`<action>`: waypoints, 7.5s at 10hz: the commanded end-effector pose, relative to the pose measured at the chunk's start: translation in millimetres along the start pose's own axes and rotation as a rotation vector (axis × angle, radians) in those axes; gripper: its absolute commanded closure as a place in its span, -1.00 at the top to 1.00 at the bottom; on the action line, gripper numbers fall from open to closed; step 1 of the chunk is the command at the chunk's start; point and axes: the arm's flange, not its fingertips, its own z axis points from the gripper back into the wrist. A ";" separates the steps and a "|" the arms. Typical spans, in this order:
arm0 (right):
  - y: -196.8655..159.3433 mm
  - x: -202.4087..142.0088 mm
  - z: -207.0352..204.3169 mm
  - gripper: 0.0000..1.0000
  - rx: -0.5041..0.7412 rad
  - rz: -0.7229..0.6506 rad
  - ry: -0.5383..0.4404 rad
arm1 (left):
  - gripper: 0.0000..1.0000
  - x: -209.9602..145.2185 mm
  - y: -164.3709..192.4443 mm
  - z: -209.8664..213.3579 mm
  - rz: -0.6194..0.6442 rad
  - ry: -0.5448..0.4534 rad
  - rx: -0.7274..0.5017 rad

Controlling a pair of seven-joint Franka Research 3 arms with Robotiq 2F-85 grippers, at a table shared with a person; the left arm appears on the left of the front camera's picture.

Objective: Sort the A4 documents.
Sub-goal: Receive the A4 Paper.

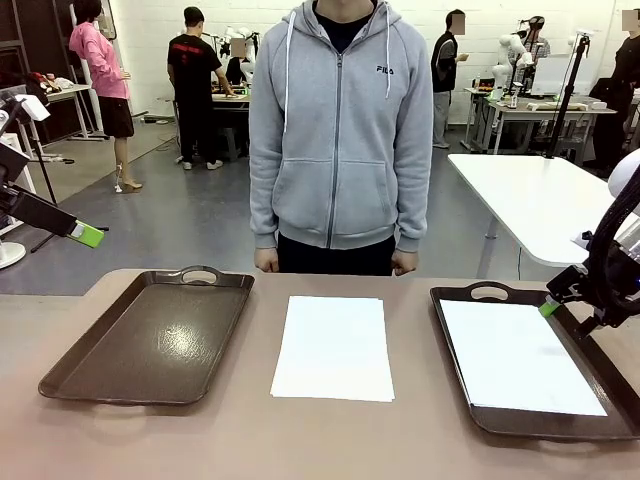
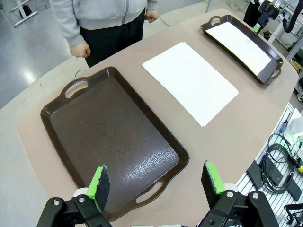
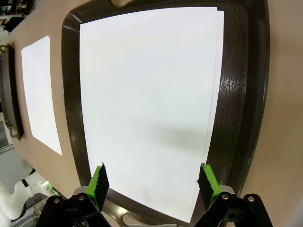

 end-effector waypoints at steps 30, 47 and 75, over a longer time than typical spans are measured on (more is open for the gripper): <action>222.9 -86.5 116.7 0.97 0.369 0.990 -0.252 | 1.00 0.1 0.3 -1.0 0.000 0.002 0.003; 222.9 -86.5 116.7 0.97 0.369 0.990 -0.252 | 1.00 0.1 0.3 -1.0 0.000 0.002 0.003; 222.9 -86.5 116.7 0.97 0.369 0.990 -0.252 | 1.00 0.1 0.3 -1.0 0.000 0.002 0.003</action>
